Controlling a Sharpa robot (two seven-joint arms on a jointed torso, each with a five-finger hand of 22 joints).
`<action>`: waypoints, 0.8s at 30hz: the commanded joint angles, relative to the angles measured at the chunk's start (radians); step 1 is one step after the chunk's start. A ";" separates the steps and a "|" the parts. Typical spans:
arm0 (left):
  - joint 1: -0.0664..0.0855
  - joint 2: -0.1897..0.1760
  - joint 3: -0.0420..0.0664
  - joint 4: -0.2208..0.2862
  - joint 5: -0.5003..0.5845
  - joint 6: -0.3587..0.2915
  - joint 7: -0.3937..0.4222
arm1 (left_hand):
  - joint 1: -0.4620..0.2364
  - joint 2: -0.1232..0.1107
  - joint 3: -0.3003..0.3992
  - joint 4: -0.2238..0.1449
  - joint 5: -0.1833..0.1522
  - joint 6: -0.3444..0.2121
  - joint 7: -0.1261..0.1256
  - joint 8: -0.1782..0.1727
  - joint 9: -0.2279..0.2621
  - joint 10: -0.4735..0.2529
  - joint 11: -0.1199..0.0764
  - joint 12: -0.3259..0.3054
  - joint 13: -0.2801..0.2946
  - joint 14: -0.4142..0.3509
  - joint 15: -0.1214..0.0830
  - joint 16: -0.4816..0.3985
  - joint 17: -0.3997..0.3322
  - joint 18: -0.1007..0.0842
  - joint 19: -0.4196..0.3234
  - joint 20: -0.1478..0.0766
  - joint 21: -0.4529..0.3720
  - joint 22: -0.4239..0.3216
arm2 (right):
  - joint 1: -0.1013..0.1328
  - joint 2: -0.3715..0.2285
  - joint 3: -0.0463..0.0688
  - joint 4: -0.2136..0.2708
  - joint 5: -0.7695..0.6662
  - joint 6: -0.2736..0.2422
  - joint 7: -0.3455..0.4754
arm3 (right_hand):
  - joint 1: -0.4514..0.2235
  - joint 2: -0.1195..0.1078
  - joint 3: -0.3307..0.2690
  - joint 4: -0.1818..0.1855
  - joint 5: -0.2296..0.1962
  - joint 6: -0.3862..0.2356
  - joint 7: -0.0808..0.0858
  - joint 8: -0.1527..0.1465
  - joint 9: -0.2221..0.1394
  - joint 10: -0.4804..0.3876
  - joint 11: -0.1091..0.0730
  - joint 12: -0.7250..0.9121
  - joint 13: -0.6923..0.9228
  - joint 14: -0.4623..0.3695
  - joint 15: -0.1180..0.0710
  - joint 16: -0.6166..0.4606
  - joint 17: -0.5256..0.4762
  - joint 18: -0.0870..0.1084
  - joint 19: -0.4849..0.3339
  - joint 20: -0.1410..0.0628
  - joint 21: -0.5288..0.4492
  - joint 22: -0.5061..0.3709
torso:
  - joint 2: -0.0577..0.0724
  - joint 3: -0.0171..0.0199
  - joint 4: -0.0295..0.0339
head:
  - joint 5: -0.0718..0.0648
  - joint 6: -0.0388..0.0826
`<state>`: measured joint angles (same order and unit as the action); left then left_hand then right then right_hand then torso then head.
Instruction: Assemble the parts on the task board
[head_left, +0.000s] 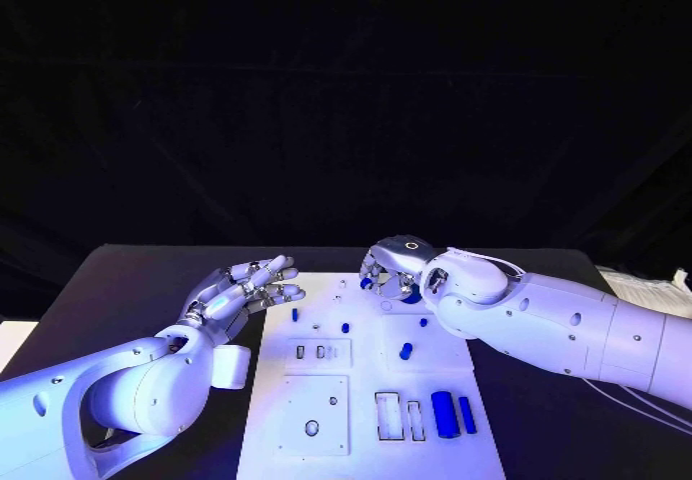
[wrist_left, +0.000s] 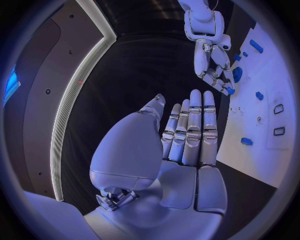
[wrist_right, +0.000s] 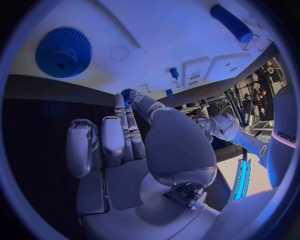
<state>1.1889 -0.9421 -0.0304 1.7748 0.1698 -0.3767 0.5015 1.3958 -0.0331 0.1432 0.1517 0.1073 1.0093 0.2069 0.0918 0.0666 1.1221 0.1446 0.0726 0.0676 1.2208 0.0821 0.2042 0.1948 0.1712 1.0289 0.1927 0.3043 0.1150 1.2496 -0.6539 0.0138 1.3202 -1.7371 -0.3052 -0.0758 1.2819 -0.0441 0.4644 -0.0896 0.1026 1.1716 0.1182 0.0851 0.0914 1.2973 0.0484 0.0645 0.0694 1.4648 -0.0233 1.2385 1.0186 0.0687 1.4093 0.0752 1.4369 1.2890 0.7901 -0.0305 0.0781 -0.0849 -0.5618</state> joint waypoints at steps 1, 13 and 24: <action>0.001 0.003 0.001 0.003 0.001 0.009 0.002 | -0.007 0.003 0.000 -0.005 0.001 -0.002 0.003 -0.007 -0.002 -0.005 0.003 -0.003 -0.001 -0.004 0.005 -0.006 0.002 0.011 -0.001 0.003 -0.004 -0.002 | 0.003 0.017 0.001 -0.013 0.000 -0.054 -0.012 | 0.019 0.017 0.005 0.001 0.000 0.008 -0.001 -0.003 0.026 -0.003 0.003 -0.004 -0.002 0.035 -0.005 0.006 0.001 -0.009 0.007 0.003 0.008 0.003 | 0.002 -0.0003 0.0014 | 0.002 0.002; 0.002 0.003 0.001 0.007 0.001 0.007 0.002 | -0.007 0.003 0.000 -0.006 0.001 -0.002 0.004 -0.007 -0.002 -0.006 0.004 -0.004 -0.001 -0.005 0.006 -0.007 0.002 0.011 -0.002 0.003 -0.004 -0.002 | 0.008 0.079 0.001 -0.065 0.004 -0.053 -0.004 | 0.019 0.014 0.007 0.002 0.000 0.007 0.000 -0.005 0.027 -0.006 0.004 -0.004 -0.003 0.035 -0.004 0.007 0.002 -0.009 0.006 0.004 0.008 0.004 | 0.012 -0.0044 0.0116 | -0.004 0.004; 0.003 0.003 0.001 0.008 0.001 0.005 0.002 | -0.007 0.003 0.000 -0.007 0.000 -0.002 0.004 -0.008 -0.001 -0.006 0.004 -0.005 -0.001 -0.006 0.006 -0.009 0.003 0.011 -0.002 0.004 -0.005 -0.003 | 0.008 0.101 0.000 -0.089 0.007 -0.020 -0.001 | 0.017 0.010 0.008 0.005 0.002 0.005 0.001 -0.007 0.027 -0.009 0.006 -0.004 -0.004 0.034 -0.003 0.008 0.002 -0.009 0.005 0.005 0.009 0.004 | 0.020 -0.0065 0.0168 | -0.008 0.003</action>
<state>1.1900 -0.9407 -0.0303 1.7793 0.1701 -0.3778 0.4990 1.3958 -0.0331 0.1432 0.1518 0.1073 1.0093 0.2069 0.0880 0.0666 1.1221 0.1446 0.0726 0.0676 1.2173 0.0856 0.2004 0.1965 0.1711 1.0289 0.1927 0.3045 0.1131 1.2577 -0.5553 0.0136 1.2336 -1.7278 -0.3464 -0.0784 1.2822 -0.0444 0.4667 -0.0870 0.1007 1.1713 0.1174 0.0733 0.0914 1.2934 0.0524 0.0606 0.0643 1.4648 -0.0233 1.2420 1.0199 0.0688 1.4128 0.0788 1.4407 1.2919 0.8075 -0.0364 0.0933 -0.0918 -0.5584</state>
